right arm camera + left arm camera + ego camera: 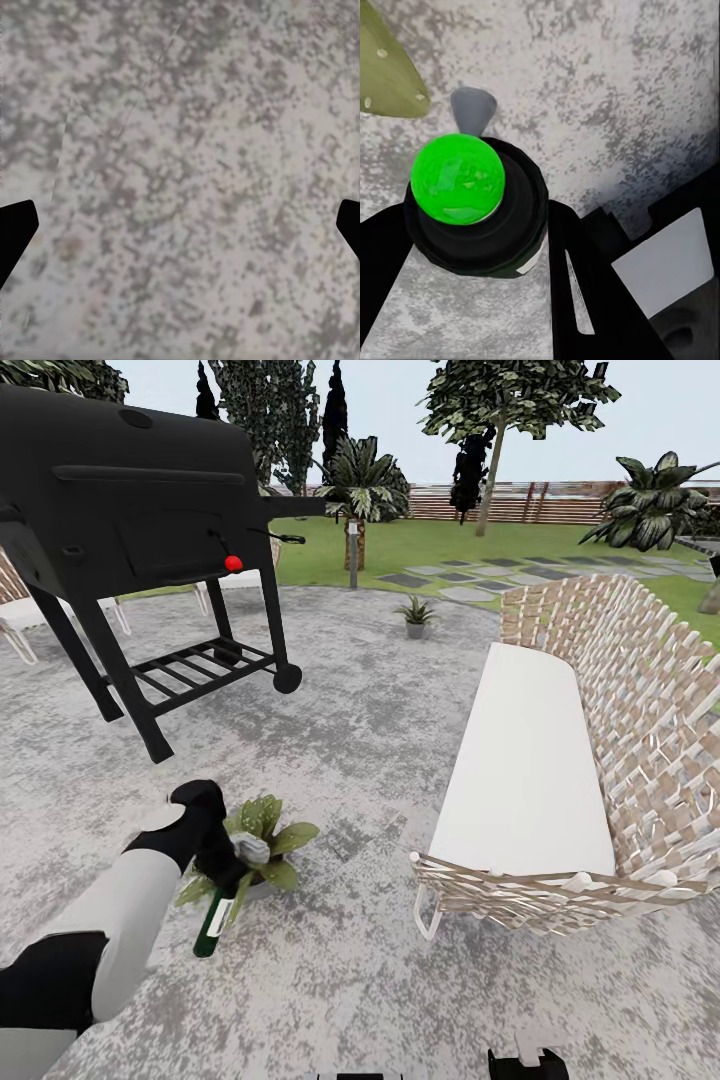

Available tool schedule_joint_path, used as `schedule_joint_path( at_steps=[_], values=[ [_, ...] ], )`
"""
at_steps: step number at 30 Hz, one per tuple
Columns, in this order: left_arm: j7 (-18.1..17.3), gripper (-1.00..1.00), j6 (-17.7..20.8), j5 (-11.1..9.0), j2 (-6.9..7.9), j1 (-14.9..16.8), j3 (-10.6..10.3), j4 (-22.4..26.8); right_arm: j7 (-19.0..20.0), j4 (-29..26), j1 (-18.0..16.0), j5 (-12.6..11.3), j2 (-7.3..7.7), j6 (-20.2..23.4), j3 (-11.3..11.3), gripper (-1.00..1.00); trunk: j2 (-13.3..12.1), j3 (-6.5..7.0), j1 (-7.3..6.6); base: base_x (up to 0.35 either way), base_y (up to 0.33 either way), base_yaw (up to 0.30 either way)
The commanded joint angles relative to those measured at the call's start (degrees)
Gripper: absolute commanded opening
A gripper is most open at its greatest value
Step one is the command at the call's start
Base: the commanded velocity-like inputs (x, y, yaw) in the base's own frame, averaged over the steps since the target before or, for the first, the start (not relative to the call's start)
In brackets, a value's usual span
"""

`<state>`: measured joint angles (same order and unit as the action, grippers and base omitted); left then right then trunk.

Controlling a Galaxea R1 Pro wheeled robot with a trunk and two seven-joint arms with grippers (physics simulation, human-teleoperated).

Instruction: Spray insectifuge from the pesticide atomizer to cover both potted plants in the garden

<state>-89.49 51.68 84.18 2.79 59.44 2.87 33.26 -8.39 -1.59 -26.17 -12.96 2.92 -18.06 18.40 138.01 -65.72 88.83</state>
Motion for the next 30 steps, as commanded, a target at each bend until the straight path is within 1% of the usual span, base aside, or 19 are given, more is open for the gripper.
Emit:
schedule_joint_path(
  at_steps=[1, 5, 9, 12, 17, 21, 26, 30],
  values=[
    [-0.51, -1.0, 0.62, 0.66, -0.39, 0.01, 0.23, 0.05, -0.13, 0.0, -0.02, -0.49, -0.01, -0.13, 0.5, 1.0, 0.02, -0.05, -0.01, 0.0, 0.0, 0.0],
    [-0.51, -1.0, 0.58, 0.71, -0.73, -0.02, 0.3, 0.17, -0.12, 0.0, -0.02, -0.49, 0.01, -0.13, 0.5, 1.0, 0.02, -0.05, -0.01, 0.0, 0.0, 0.0],
    [-0.51, -1.0, 0.59, 0.72, -0.32, -0.02, 0.29, 0.36, -0.13, 0.0, -0.02, -0.49, 0.0, -0.14, 0.5, 1.0, 0.02, -0.05, -0.01, 0.004, -0.003, 0.0],
    [-0.51, -1.0, 0.54, 0.72, -0.26, -0.13, 0.29, 0.25, -0.13, 0.0, -0.02, -0.49, -0.02, -0.14, 0.53, 1.0, 0.02, -0.05, -0.01, 0.094, -0.141, 0.024],
    [-0.51, -1.0, 0.53, 0.8, -0.27, -0.78, 0.22, 0.71, -0.13, 0.0, -0.02, -0.49, -0.18, -0.13, 0.55, 1.0, 0.02, -0.05, -0.01, 0.04, -0.068, 0.216],
    [-0.51, -1.0, 0.46, 0.85, -0.22, -2.62, 0.25, 0.85, -0.13, 0.0, -0.02, -0.49, -0.14, -0.13, 0.51, 1.0, 0.02, -0.05, -0.01, 0.003, -0.006, 0.1],
    [-0.51, -1.0, 0.44, 0.89, 0.35, -5.39, 0.37, 0.93, -0.06, 0.0, -0.02, -0.49, -0.17, -0.13, 0.5, 1.0, 0.02, -0.05, -0.01, 0.0, -0.001, 0.009],
    [-0.51, -1.0, 0.76, 0.82, 0.37, -5.88, 0.38, 1.06, -0.05, 0.0, -0.02, -0.49, -0.19, -0.13, 0.52, 1.0, 0.02, -0.13, -0.01, 0.055, -0.024, 0.003]
  ],
)
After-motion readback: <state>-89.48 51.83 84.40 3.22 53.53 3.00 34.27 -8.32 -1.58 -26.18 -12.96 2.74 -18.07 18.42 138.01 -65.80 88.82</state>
